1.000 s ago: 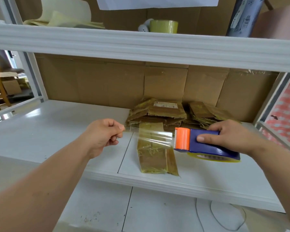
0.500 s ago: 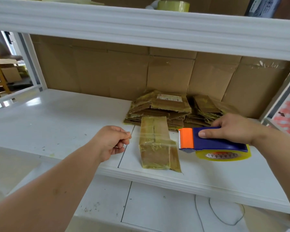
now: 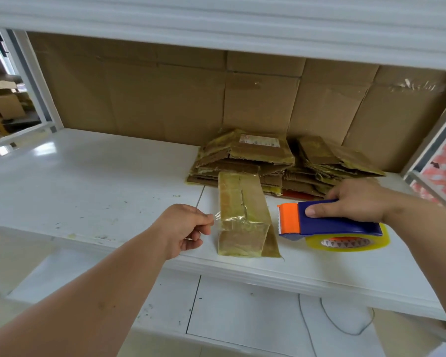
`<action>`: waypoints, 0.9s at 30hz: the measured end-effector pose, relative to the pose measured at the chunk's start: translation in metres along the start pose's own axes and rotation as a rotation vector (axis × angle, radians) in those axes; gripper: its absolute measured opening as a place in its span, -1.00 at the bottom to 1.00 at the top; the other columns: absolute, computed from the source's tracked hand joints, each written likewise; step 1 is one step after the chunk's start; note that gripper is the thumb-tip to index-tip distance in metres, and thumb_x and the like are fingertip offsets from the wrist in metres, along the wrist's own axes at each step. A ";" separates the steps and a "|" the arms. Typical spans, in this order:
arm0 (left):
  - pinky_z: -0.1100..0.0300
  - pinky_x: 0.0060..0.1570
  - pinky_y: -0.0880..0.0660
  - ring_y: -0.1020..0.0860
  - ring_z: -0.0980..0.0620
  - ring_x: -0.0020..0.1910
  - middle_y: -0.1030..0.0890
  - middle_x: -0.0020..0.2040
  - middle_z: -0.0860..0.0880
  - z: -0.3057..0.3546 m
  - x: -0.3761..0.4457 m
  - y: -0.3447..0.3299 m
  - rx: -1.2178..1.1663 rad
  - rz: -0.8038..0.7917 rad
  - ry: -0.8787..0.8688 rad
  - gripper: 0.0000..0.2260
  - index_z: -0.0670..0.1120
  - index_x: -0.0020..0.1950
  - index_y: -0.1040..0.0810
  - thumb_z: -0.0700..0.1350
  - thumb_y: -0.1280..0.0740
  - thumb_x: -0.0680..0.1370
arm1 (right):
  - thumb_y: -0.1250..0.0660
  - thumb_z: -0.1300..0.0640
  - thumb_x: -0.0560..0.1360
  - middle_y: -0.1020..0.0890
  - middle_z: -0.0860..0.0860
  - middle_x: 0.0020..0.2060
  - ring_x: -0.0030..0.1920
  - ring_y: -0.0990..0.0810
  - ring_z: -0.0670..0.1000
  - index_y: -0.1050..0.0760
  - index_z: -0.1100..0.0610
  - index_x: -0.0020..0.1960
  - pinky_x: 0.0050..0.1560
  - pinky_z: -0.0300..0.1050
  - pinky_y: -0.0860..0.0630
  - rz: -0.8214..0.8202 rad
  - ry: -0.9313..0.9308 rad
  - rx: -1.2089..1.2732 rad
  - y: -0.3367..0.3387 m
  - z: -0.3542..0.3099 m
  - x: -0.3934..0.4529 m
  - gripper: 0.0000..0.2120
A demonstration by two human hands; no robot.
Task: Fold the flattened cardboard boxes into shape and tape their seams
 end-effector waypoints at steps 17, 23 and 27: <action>0.03 -0.11 -0.66 -0.57 -0.03 -0.31 -0.62 0.02 -0.17 0.012 -0.006 -0.023 0.572 -0.031 0.065 -0.76 -0.18 0.21 -0.45 -0.05 -0.26 0.64 | -0.27 -0.46 0.34 -0.61 0.02 -0.31 -0.22 -0.57 -0.02 -0.65 0.05 -0.20 -0.25 -0.13 -0.35 0.025 0.046 0.086 -0.022 0.001 0.011 -0.44; 0.14 0.11 -0.48 -0.52 0.00 0.11 -0.47 0.39 -0.05 0.058 -0.007 -0.021 0.678 0.186 -0.405 -0.60 0.09 0.53 -0.31 -0.09 -0.14 0.68 | -0.19 -0.55 0.15 -0.65 0.03 -0.29 -0.17 -0.61 0.00 -0.66 0.03 -0.20 -0.17 -0.06 -0.43 0.029 0.089 0.132 -0.028 0.006 0.011 -0.30; 0.03 0.54 -0.08 -0.06 0.06 0.58 -0.11 0.61 0.09 0.094 -0.024 -0.077 0.963 0.017 -0.742 -0.47 0.11 0.62 -0.06 0.16 -0.09 0.67 | -0.21 -0.55 0.16 -0.60 0.05 -0.34 -0.23 -0.59 0.02 -0.64 0.08 -0.23 -0.22 -0.07 -0.38 0.062 0.112 0.150 -0.030 0.008 0.012 -0.29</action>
Point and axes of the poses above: each hand's wrist, its own x-axis towards the middle knuckle, its own y-axis out of the back of the hand, z = x × y, the point moved 9 cm from there along x, towards the middle knuckle
